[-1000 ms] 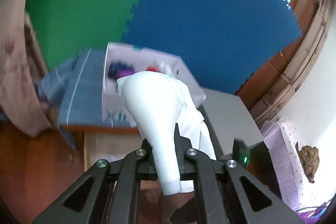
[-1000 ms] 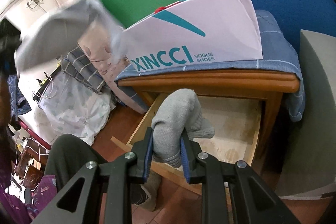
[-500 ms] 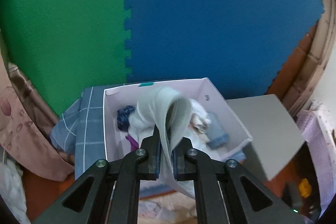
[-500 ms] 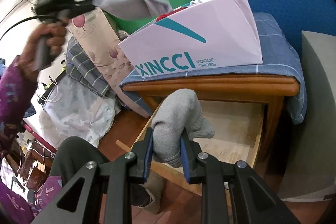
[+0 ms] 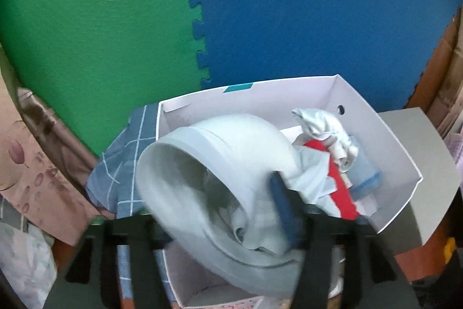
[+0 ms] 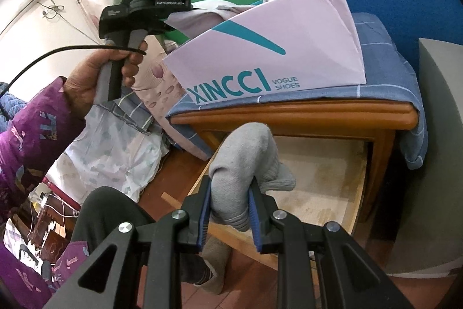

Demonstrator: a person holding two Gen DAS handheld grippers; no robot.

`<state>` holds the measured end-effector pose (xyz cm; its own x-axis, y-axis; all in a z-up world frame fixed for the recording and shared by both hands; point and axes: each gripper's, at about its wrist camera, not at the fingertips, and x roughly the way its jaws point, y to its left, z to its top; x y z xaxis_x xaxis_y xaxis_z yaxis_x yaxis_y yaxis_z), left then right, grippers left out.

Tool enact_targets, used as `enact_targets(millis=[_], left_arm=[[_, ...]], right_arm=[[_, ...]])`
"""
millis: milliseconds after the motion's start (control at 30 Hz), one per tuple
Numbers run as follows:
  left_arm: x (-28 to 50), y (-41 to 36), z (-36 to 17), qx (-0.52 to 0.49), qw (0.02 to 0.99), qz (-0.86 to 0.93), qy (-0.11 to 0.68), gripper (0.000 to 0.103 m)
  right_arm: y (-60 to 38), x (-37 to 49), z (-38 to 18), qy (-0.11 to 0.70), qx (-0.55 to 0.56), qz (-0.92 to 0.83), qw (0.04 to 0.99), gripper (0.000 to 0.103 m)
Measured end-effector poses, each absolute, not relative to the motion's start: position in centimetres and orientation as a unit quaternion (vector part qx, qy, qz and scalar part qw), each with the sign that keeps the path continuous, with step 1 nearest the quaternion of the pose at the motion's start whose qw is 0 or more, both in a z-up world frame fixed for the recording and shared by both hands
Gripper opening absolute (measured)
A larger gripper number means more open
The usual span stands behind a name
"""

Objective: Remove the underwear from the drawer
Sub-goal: 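Lower the white cloth into the box and open the left gripper, then lower the grey sock into the box and open the right gripper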

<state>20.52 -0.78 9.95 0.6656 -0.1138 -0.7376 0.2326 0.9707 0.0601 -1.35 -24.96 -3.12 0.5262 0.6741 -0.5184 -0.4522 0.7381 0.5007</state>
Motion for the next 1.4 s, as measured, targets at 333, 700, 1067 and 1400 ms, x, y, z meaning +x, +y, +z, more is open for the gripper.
enact_targets(millis=[333,700,1067,1400], left_arm=[[15.9,-2.3,11.8,0.164,0.938,-0.022,0.303,0.1],[12.5,-1.8,14.6,0.147,0.953,-0.016,0.265,0.103],[9.7,-0.9,15.0,0.117,0.957,-0.014,0.265,0.103],[8.4,0.5,14.1,0.115,0.952,-0.009,0.282,0.103]], right_arm=[[-25.2,-1.5,-2.9,0.347,0.158,0.33,0.864,0.023],[-25.9,-2.2,-1.4,0.302,0.179,0.351,0.868,0.023],[-28.1,0.0,4.7,0.239,0.208,0.343,0.884,0.024],[-27.8,8.4,10.7,0.22,0.202,0.321,0.899,0.024]])
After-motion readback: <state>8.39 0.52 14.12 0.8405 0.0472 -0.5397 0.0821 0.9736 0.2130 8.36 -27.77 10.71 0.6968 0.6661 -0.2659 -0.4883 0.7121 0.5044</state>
